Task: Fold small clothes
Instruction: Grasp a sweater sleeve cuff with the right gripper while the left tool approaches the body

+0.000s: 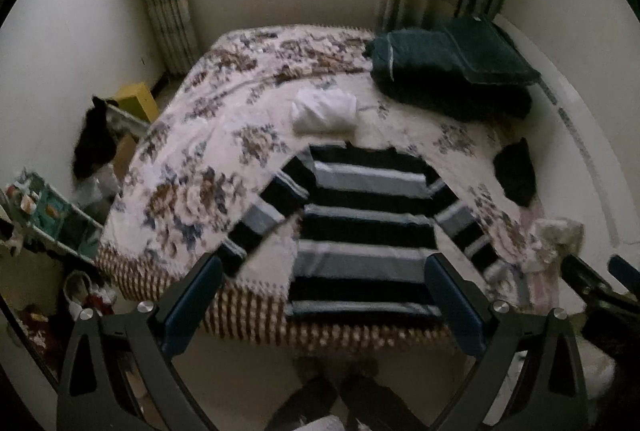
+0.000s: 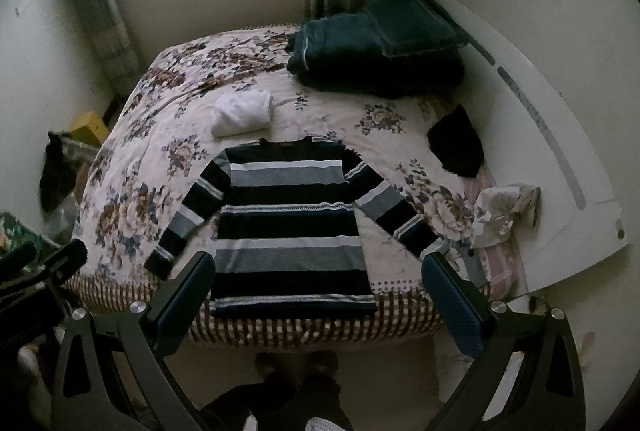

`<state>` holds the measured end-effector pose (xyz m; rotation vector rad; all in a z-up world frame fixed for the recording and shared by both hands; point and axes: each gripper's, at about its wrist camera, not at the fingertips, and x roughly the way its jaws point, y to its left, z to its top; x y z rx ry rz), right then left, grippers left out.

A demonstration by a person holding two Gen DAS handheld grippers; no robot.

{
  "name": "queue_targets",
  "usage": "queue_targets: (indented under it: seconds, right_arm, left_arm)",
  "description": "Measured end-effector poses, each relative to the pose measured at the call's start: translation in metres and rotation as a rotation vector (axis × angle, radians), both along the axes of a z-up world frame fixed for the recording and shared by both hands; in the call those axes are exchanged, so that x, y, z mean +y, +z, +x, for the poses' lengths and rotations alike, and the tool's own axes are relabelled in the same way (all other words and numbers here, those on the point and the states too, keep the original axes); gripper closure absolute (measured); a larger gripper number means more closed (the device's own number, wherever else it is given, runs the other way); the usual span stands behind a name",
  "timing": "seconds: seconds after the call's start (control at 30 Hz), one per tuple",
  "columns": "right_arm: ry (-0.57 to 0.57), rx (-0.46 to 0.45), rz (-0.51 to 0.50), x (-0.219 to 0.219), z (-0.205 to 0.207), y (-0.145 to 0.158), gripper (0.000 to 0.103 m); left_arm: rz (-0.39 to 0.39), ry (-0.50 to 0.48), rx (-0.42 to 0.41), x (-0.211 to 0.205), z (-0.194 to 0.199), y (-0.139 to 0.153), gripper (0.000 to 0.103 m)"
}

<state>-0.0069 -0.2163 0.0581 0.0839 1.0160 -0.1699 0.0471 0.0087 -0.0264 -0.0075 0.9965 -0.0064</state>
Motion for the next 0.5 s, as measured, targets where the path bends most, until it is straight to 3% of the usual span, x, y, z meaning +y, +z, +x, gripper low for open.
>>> queue_targets:
  seconds: [0.13,0.23,0.37,0.5]
  right_arm:
    - [-0.071,-0.010,0.061,-0.039,0.017,-0.035,0.000]
    - [-0.179,0.029,0.084,-0.090,0.034,-0.079,0.000]
    - [-0.347,0.115,0.160,-0.185,0.061,-0.155,0.000]
    - [-0.509,0.195,0.272,-0.297,0.082,-0.254,0.000]
  left_arm:
    - [0.061,0.018,-0.083,-0.007,0.025,-0.024,0.000]
    - [0.100,0.020,-0.115,-0.020,0.053,-0.049,0.000]
    - [0.125,0.028,-0.074,-0.042,0.095,-0.097,0.000]
    - [0.184,0.064,0.006,-0.075,0.139,-0.160,0.000]
